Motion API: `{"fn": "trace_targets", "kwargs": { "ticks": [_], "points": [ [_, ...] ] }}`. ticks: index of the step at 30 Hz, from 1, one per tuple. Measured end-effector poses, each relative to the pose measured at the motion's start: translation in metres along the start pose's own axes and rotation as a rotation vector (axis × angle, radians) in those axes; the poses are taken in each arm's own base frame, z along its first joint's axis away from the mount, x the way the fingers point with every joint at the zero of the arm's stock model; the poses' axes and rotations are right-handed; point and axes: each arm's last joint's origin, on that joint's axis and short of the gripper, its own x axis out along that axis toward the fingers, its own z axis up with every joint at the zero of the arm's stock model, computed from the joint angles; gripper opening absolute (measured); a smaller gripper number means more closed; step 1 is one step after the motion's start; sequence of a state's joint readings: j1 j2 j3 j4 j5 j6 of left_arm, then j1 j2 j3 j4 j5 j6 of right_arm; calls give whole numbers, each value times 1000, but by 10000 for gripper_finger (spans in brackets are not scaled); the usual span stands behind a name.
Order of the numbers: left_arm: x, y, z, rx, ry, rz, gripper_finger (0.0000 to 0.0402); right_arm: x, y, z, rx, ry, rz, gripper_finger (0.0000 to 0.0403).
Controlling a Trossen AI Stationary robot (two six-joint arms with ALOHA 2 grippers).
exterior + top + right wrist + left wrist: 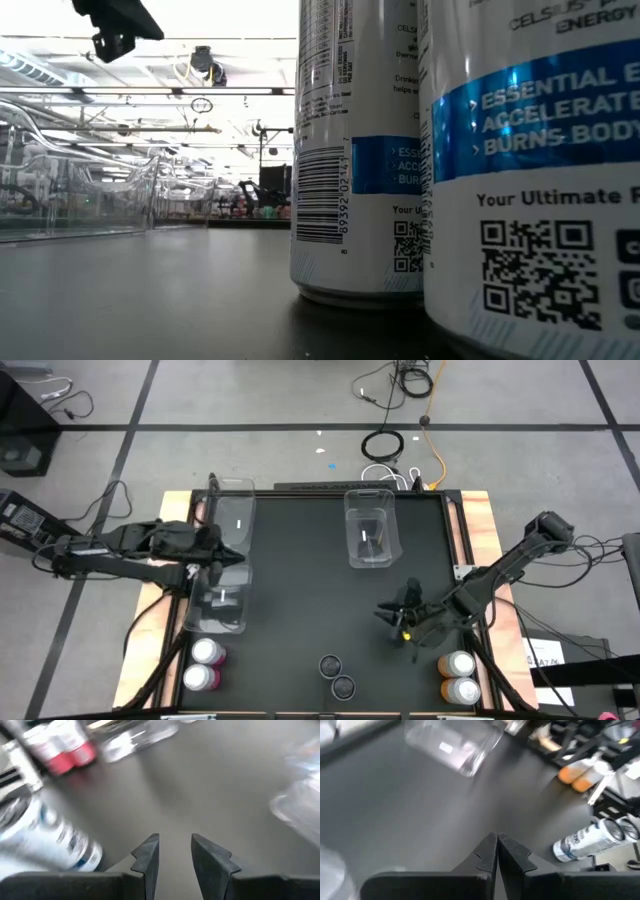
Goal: Sort soda cans
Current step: Move the bottom transparent bin to the center of the table. Move the top left transparent bin to the left of the bottom transparent bin
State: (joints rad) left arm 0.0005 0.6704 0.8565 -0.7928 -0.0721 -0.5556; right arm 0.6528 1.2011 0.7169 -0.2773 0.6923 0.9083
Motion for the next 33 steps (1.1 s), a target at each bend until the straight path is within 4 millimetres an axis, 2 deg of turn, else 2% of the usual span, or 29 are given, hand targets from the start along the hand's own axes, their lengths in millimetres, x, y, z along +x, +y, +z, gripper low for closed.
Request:
{"fn": "trace_targets", "kwargs": {
  "ticks": [7,13,18,24,33],
  "points": [
    [26,-7,-1,-208,127,145,24,3,-44,-20,-52,39,90,107],
    [53,-16,-7,-358,207,240,13,2,-62,-21,-124,42,168,107],
    [70,-20,-14,-461,276,302,5,0,-69,-16,-166,18,181,107],
    [77,-23,-16,-540,341,279,13,-2,-71,-11,-199,15,222,107],
    [83,-32,0,-515,177,144,20,-2,-71,-11,-213,22,241,107]
  ]
}}
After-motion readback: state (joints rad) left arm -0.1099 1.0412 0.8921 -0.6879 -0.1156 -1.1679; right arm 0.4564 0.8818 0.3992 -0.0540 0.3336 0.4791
